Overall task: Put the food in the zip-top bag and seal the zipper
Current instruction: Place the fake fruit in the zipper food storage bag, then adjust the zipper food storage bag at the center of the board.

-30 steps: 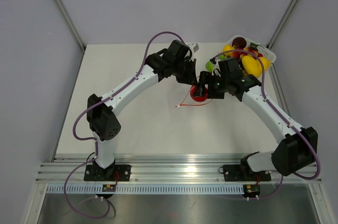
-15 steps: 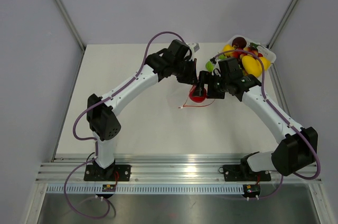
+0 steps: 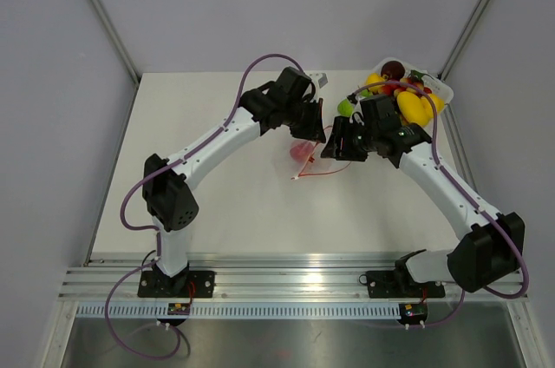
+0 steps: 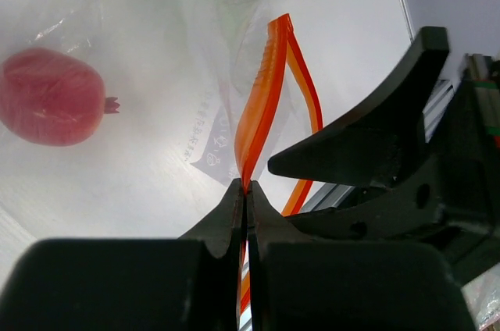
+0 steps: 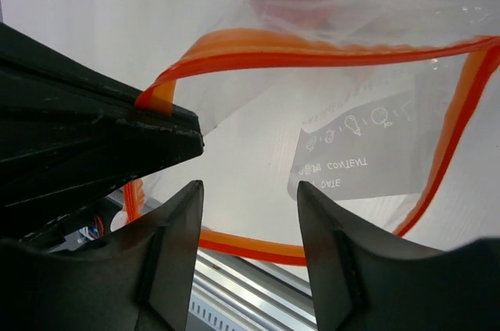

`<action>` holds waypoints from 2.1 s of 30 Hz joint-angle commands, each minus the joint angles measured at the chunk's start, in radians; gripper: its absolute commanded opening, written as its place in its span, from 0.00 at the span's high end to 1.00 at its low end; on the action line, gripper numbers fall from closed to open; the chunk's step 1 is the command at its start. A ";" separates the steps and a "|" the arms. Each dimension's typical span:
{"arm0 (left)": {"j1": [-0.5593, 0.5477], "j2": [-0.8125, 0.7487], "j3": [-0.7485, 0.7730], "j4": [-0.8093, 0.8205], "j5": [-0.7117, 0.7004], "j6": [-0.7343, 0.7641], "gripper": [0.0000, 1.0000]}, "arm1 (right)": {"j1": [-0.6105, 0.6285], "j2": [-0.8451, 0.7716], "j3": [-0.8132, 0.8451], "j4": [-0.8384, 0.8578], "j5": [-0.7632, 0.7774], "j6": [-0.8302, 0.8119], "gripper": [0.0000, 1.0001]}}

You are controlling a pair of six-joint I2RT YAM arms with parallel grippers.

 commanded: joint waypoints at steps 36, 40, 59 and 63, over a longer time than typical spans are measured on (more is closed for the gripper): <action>0.038 -0.157 -0.155 0.073 -0.034 -0.013 1.00 | 0.023 -0.068 -0.155 0.145 0.119 0.168 0.98; 0.056 -0.234 -0.217 0.053 -0.108 -0.014 1.00 | 0.024 -0.066 -0.091 0.131 0.104 0.147 0.99; 0.042 -0.319 -0.211 0.016 -0.249 -0.016 1.00 | 0.090 0.104 0.127 0.094 0.109 0.117 0.73; 0.041 -0.262 -0.189 -0.010 -0.249 0.001 1.00 | 0.090 0.095 0.142 0.036 0.139 0.104 0.36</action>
